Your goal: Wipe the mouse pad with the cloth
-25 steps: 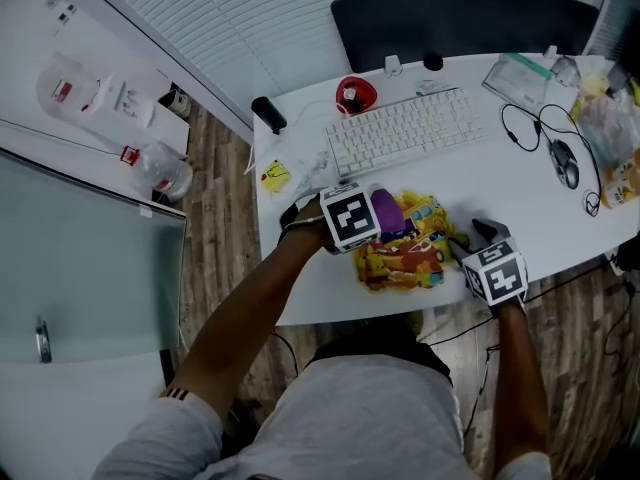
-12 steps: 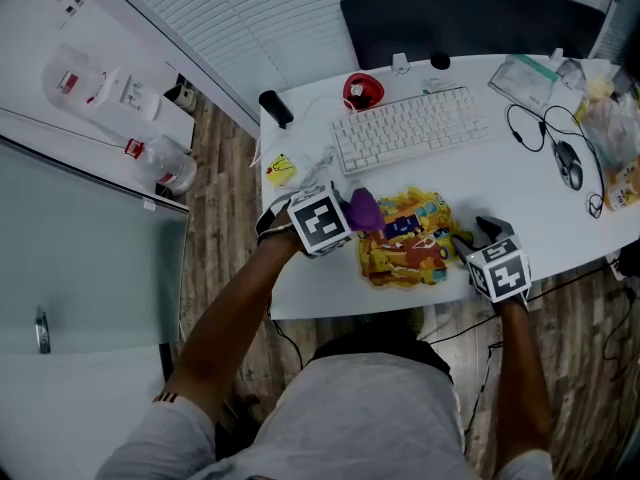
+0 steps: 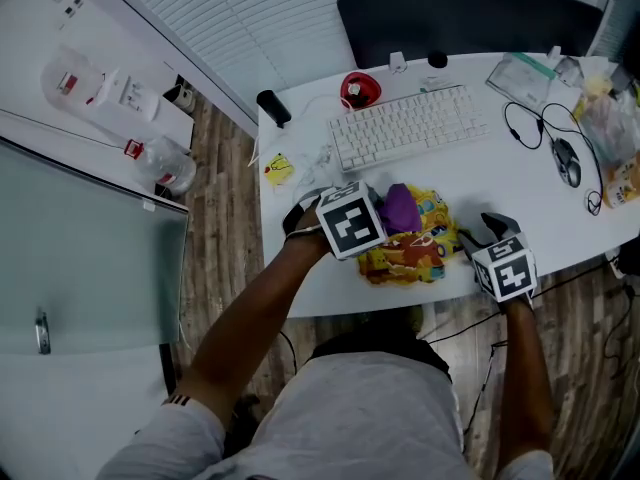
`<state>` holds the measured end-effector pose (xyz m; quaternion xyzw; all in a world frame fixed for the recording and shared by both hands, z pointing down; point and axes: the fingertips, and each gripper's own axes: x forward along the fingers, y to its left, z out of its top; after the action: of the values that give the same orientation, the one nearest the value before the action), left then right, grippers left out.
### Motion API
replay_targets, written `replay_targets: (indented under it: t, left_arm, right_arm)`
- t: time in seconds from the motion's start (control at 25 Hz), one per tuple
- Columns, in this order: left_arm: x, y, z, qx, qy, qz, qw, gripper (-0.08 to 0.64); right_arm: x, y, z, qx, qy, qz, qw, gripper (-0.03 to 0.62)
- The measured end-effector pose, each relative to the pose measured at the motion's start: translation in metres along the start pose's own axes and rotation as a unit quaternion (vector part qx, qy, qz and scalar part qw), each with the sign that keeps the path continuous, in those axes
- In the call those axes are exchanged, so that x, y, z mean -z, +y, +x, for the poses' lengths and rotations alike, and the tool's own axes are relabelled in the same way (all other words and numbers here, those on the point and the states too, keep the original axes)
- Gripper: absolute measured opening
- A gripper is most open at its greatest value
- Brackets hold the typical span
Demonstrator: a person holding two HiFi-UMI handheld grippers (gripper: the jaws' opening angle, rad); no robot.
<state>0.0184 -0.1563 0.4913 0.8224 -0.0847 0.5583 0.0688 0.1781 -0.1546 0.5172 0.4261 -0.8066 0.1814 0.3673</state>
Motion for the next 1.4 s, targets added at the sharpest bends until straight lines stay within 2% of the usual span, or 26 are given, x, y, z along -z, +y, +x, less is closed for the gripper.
replay_targets:
  t: [0.32,0.56,0.88,1.16,1.4]
  left_arm:
    - [-0.061,-0.024,0.026,0.026,-0.016,0.048,0.9984,0.083]
    - [-0.085,-0.036,0.048,0.036,0.006,0.09,0.9953,0.083]
    - [-0.078,-0.038,0.068,0.048,0.039,0.1,0.9931,0.083]
    - [-0.056,-0.037,0.063,0.047,0.044,0.083,0.9945,0.083]
    - [-0.021,-0.03,0.051,0.038,0.054,0.065,0.9957,0.083]
  right_arm:
    - [0.017,-0.015,-0.002,0.013,0.02,0.007,1.0,0.218]
    - [0.018,-0.015,-0.001,0.011,0.024,0.012,1.0,0.216]
    - [0.018,-0.016,0.0,0.008,0.022,0.015,1.0,0.218]
    - [0.02,-0.016,-0.002,0.01,0.018,0.019,1.0,0.218]
    - [0.019,-0.016,-0.001,0.01,0.018,0.016,1.0,0.216]
